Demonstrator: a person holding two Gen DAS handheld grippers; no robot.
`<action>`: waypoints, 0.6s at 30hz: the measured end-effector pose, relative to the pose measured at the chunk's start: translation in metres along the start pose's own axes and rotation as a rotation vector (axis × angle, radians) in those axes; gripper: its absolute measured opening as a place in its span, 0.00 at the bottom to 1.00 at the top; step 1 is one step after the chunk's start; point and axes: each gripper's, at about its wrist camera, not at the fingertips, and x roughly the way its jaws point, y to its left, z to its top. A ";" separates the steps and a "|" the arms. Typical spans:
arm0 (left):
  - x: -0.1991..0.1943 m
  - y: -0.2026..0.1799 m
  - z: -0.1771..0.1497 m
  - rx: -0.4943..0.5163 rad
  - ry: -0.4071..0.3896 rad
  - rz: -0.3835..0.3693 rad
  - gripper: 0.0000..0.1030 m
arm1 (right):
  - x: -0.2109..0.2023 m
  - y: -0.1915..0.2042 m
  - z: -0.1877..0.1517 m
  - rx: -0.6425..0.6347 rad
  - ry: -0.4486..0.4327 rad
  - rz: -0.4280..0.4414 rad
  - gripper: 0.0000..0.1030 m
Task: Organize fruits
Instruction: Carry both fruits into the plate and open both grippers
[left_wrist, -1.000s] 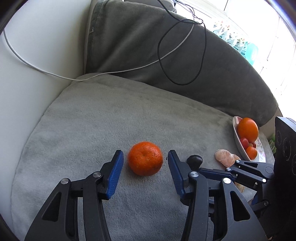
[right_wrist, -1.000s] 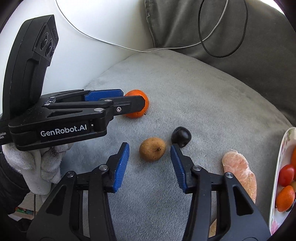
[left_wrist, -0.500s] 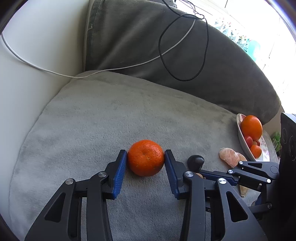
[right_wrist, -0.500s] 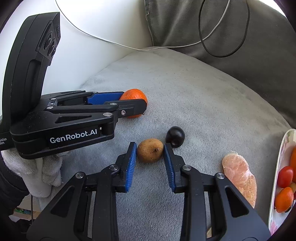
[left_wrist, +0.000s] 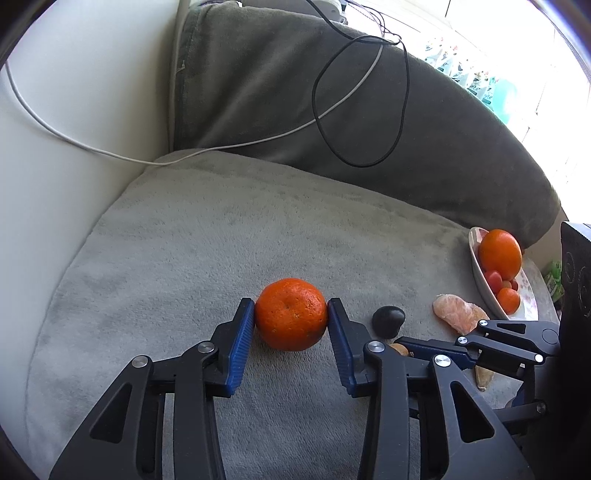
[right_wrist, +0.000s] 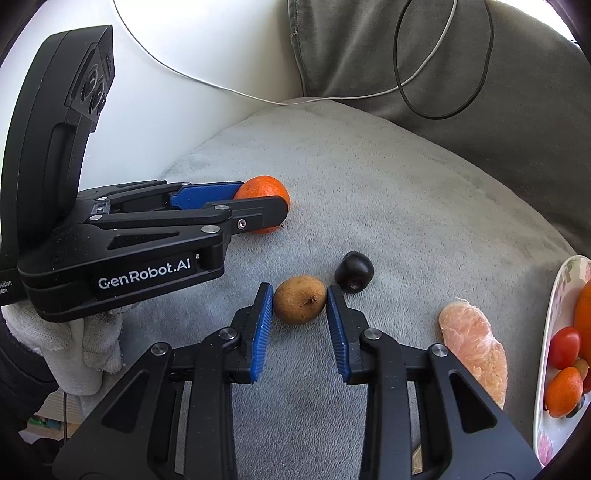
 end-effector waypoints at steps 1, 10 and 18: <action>-0.002 -0.001 0.000 0.002 -0.003 -0.001 0.37 | -0.003 0.000 -0.001 0.001 -0.005 0.002 0.30; -0.020 -0.014 -0.001 0.021 -0.031 -0.025 0.37 | -0.034 -0.005 -0.010 0.015 -0.053 -0.002 0.30; -0.029 -0.045 0.001 0.060 -0.051 -0.074 0.37 | -0.075 -0.023 -0.026 0.052 -0.106 -0.035 0.30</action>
